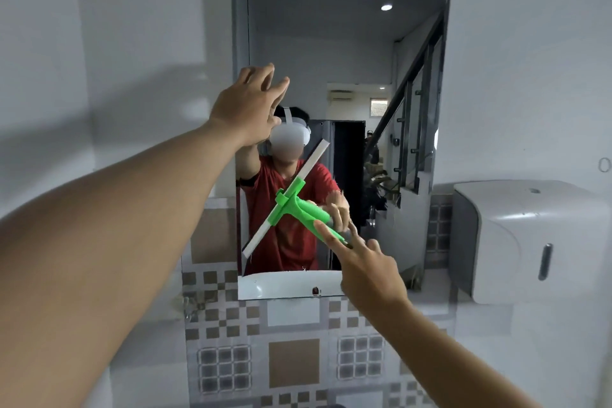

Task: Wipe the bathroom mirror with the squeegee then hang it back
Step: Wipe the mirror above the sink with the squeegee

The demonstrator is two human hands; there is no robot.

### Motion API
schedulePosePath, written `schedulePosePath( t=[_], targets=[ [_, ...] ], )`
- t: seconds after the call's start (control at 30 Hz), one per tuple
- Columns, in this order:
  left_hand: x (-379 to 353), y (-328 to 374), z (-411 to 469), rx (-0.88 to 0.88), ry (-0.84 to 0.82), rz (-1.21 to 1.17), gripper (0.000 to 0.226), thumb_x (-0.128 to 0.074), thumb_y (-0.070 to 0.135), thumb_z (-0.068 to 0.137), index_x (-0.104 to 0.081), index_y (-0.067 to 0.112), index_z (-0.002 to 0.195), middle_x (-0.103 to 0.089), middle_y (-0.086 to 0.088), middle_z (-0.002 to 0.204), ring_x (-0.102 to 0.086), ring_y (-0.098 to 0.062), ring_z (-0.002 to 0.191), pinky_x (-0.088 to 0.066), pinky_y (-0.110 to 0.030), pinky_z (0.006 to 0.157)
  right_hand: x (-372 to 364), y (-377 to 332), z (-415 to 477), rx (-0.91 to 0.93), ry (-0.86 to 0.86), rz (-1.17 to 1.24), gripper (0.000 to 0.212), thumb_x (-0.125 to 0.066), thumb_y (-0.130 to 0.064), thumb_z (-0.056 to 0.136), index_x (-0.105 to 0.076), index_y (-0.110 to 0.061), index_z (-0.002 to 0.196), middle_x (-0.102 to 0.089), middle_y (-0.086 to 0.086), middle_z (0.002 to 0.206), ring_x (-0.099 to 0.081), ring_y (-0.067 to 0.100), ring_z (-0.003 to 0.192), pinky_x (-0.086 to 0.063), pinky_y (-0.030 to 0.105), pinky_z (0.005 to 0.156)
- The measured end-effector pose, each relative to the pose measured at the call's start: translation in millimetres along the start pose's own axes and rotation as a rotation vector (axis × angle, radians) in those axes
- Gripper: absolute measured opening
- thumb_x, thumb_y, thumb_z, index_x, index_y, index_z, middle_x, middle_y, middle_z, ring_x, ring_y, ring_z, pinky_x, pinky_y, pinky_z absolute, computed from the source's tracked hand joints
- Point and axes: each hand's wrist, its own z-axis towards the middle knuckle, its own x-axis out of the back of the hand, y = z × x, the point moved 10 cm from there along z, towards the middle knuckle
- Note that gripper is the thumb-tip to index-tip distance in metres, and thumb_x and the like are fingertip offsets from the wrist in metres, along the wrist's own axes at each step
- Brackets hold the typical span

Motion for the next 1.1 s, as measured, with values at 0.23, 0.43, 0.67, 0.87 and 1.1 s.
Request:
schedulePosePath(
  t=[0.23,0.43,0.67,0.87,1.1],
  targets=[
    [-0.1,8.7,-10.9,-0.004,0.058,0.041,0.072,-0.065,0.020,0.087,-0.035,0.014,0.152,-0.032,-0.020,0.156,-0.034,-0.042,0.138,-0.042,-0.054,0.107,37.0,74.3,-2.6,0.049,0.071,-0.288,0.084,-0.034,-0.007,0.099,0.014,-0.051,0.151,-0.056,0.013,0.140,-0.061,0.032,0.108,-0.060,0.036,0.063],
    [-24.7,27.2,-44.5,-0.047,0.045,0.032,0.080,-0.076,0.029,0.083,-0.037,0.019,0.152,-0.031,-0.019,0.157,-0.030,-0.040,0.142,-0.036,-0.052,0.113,39.9,138.2,-26.8,-0.156,0.103,-0.173,0.092,-0.044,-0.006,0.096,0.012,-0.052,0.152,-0.065,0.013,0.107,-0.060,0.030,0.090,-0.057,0.042,0.063],
    [-32.6,35.6,-54.4,-0.040,-0.021,-0.005,0.085,-0.076,0.039,0.083,-0.035,0.017,0.154,-0.028,-0.021,0.158,-0.027,-0.042,0.143,-0.035,-0.055,0.115,-10.6,143.2,-66.2,-0.378,0.068,0.111,0.101,-0.052,-0.004,0.093,0.014,-0.054,0.151,-0.062,0.007,0.093,-0.058,0.020,0.071,-0.055,0.034,0.055],
    [-30.9,30.8,-56.5,-0.061,-0.031,0.023,0.086,-0.075,0.037,0.082,-0.034,0.017,0.154,-0.027,-0.021,0.158,-0.029,-0.043,0.141,-0.038,-0.058,0.112,-60.2,114.9,-92.5,-0.555,0.005,0.383,0.101,-0.054,0.000,0.094,0.013,-0.049,0.153,-0.065,0.007,0.095,-0.057,0.014,0.064,-0.055,0.031,0.052],
    [-34.2,29.1,-57.6,-0.052,-0.057,0.021,0.085,-0.074,0.032,0.081,-0.033,0.018,0.154,-0.026,-0.019,0.159,-0.026,-0.044,0.142,-0.038,-0.060,0.112,-109.3,42.7,-106.2,-0.686,-0.030,0.773,0.107,-0.049,0.006,0.094,0.027,-0.050,0.145,-0.061,0.007,0.087,-0.064,0.023,0.068,-0.061,0.045,0.063]
  ],
)
